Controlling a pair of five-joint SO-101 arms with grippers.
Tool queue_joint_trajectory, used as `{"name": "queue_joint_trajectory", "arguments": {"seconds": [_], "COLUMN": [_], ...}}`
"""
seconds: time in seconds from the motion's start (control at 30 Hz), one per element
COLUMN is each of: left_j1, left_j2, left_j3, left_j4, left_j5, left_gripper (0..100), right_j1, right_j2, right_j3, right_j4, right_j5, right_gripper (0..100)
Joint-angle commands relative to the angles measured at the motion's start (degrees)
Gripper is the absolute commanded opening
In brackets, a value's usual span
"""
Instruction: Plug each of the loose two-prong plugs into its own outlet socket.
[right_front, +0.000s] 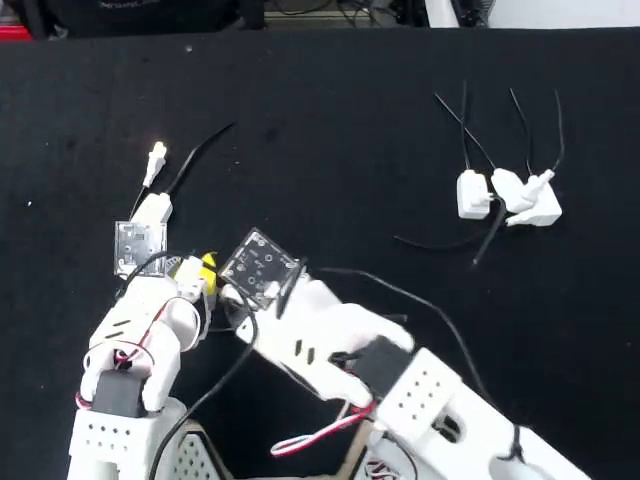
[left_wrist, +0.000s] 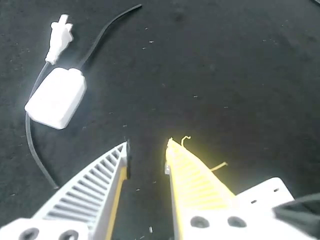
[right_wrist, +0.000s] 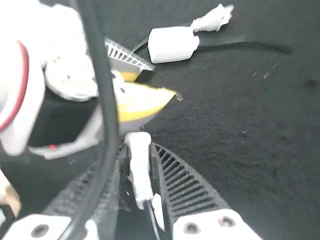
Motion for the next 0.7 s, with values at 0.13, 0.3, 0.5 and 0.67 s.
{"name": "queue_joint_trajectory", "arguments": {"seconds": [0.13,0.3,0.5,0.67], "left_j1": [-0.31,-8.92,-18.33,-25.01], "left_j2": [0.44,0.44,0.44,0.44], "left_j3": [-1.8,-3.74,-3.56,-3.03], "left_j4": [-0.44,-0.44,-0.35,5.27], "left_j5": [-1.14,-1.05,-1.41,-1.58], "left_gripper": [13,13,13,13], "right_j1": [2.29,5.45,13.27,13.71], "right_j2": [-4.97,-2.68,8.4,22.81], "right_j3": [-4.53,-4.62,-9.19,-24.75], "right_j4": [6.95,11.16,16.09,31.38], "right_j5": [3.34,3.6,3.6,3.16], "right_gripper": [1.1,1.1,1.1,1.1]}}
